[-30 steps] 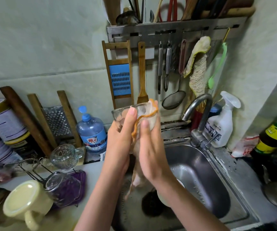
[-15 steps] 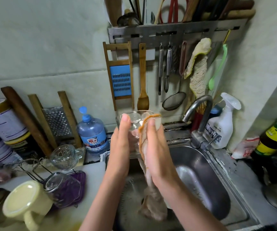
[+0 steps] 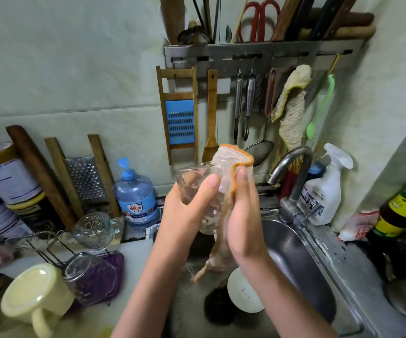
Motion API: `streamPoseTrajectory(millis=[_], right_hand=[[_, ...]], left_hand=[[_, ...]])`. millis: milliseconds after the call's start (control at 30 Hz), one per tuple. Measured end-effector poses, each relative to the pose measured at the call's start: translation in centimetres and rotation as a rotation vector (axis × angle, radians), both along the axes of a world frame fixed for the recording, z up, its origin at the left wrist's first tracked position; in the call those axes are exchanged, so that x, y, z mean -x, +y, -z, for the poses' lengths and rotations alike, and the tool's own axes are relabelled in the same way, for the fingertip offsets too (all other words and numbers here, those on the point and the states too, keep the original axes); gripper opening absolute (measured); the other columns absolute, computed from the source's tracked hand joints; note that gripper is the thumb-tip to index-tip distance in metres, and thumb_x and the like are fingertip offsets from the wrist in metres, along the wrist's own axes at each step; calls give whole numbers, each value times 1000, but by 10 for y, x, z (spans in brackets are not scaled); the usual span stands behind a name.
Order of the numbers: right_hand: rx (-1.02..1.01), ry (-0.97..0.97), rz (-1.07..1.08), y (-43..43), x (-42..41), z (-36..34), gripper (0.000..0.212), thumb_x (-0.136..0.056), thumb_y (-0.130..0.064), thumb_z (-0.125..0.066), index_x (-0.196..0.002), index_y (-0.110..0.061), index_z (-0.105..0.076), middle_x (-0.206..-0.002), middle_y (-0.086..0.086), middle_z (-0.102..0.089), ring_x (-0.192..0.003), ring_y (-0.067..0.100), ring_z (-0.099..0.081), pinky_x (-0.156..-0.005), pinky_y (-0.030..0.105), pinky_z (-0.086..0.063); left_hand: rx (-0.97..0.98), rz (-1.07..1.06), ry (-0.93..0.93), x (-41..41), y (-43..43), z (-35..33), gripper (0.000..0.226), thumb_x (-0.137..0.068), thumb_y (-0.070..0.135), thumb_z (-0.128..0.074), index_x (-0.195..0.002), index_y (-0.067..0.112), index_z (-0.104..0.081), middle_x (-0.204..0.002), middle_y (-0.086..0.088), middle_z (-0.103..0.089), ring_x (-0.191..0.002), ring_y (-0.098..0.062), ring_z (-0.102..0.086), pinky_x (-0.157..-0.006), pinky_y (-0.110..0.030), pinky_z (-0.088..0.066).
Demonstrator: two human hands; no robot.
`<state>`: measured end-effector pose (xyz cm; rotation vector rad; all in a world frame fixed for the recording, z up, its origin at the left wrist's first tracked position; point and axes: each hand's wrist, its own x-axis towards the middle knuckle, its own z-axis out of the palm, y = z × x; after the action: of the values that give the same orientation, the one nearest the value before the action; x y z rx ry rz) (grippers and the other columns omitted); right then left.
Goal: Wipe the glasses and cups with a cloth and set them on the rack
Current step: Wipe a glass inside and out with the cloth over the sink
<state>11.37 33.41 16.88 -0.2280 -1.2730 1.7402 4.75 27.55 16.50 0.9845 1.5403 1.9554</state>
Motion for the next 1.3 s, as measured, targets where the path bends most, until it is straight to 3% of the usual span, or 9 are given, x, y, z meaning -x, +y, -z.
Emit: streamPoseTrajectory(millis=[100, 267, 367, 467, 600, 867, 1000, 1200, 1300], right_hand=[[393, -92, -251, 21, -3, -15, 48, -89, -50, -47, -96, -8, -69, -91, 14, -67, -83, 25, -64, -75, 32, -52], [467, -186, -305, 30, -8, -16, 52, -95, -46, -37, -92, -7, -70, -88, 16, -68, -77, 28, -65, -73, 37, -54], [273, -218, -98, 12, -13, -11, 54, -94, -59, -41, -100, -13, -68, -95, 11, -72, -89, 25, -70, -84, 41, -56], [6, -154, 68, -7, -17, -5, 34, -99, -48, -36, -104, -26, -62, -98, -18, -72, -99, -5, -64, -89, 15, -47], [304, 102, -296, 16, -10, -9, 54, -76, -49, -71, -114, -12, -66, -116, 10, -67, -111, 24, -60, -102, 38, -46], [371, -148, -622, 45, -11, -12, 58, -94, -40, -32, -114, 3, -67, -121, 20, -65, -112, 28, -63, -101, 41, -45], [206, -289, -606, 40, -17, -15, 56, -100, -39, -27, -126, 0, -58, -127, 15, -63, -122, 27, -58, -103, 38, -45], [-94, -290, -528, 28, -30, -19, 52, -101, -40, -26, -129, -9, -57, -132, 4, -61, -129, 15, -52, -112, 32, -35], [-538, -446, -363, 9, -31, -14, 50, -102, -37, -20, -142, -17, -44, -146, -11, -46, -141, 2, -30, -120, 35, -21]], left_hand=[[100, 97, 6, 2, -7, 0, 78, -62, 67, -69, -104, 2, -66, -100, -25, -69, -100, -45, -64, -94, -54, -51], [126, 170, -27, 0, -11, 8, 76, -62, 71, -69, -104, 7, -69, -107, -28, -67, -105, -48, -62, -96, -64, -45], [56, 45, 13, -3, -6, 11, 89, -60, 75, -70, -107, -1, -65, -93, -18, -71, -90, -33, -69, -83, -45, -55], [-2, -9, 90, 2, -3, 10, 86, -61, 64, -73, -118, 0, -59, -96, -6, -73, -88, -16, -68, -76, -25, -53], [24, 145, 218, 11, -11, 9, 82, -55, 64, -81, -115, 12, -58, -95, 7, -72, -91, -7, -67, -82, -21, -52], [180, 422, 289, 25, -21, 4, 84, -64, 68, -75, -116, 4, -57, -103, 2, -70, -102, -11, -65, -88, -25, -48], [340, 433, 427, 30, -25, -8, 56, -67, 45, -79, -115, 27, -58, -110, 12, -71, -107, -7, -66, -92, -24, -49], [464, 257, 689, 33, -26, -12, 56, -64, 50, -81, -111, 43, -50, -102, 29, -68, -98, 7, -63, -85, -13, -47], [530, 137, 850, 31, -19, -13, 48, -65, 51, -71, -108, 41, -53, -103, 12, -70, -98, -14, -65, -80, -23, -48]])
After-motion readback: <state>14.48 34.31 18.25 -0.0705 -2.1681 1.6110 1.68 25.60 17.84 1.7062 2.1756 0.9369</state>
